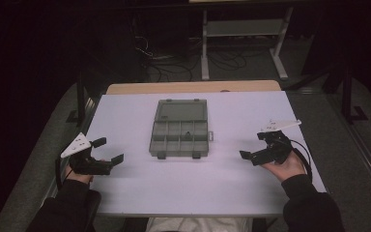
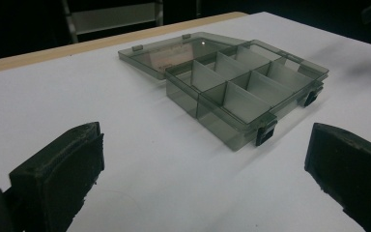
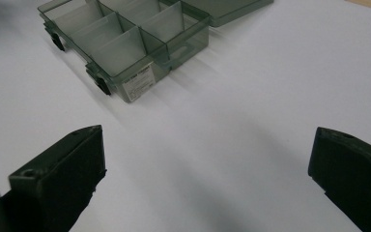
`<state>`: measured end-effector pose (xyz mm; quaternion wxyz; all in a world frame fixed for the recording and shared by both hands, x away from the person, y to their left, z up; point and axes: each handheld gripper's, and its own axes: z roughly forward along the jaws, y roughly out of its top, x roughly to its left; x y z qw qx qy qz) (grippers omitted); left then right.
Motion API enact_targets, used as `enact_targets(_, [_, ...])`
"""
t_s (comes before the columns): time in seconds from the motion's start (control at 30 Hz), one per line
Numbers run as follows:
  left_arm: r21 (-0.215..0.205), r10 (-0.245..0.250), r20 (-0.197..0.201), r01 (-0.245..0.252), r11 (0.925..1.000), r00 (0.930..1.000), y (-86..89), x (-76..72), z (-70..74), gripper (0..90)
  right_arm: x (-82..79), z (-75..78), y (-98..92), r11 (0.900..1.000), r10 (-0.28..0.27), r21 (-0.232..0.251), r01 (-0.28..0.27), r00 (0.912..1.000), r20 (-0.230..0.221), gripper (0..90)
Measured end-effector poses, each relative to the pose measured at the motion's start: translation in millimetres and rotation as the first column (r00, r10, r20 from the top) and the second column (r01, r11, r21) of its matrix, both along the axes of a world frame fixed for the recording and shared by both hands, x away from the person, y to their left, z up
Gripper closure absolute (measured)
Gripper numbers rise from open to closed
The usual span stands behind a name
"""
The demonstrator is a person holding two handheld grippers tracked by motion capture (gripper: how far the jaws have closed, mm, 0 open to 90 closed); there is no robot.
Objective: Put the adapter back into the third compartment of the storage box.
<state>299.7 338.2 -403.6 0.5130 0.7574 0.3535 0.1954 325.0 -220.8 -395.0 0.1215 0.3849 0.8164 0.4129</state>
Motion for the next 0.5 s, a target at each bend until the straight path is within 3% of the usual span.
enact_targets(0.37, [0.003,0.003,0.001,-0.003,1.0000,1.0000,0.1,-0.3,0.2,0.0,-21.7,-10.9,-25.8,0.995,-0.075,0.061,0.072,0.9967,0.033,0.0])
enact_targets(0.5, [0.003,0.002,0.002,-0.002,1.0000,1.0000,0.1,-0.4,0.3,0.0,-27.3,-14.3,-30.9,0.995,-0.094,0.048,0.092,0.9946,0.044,0.0])
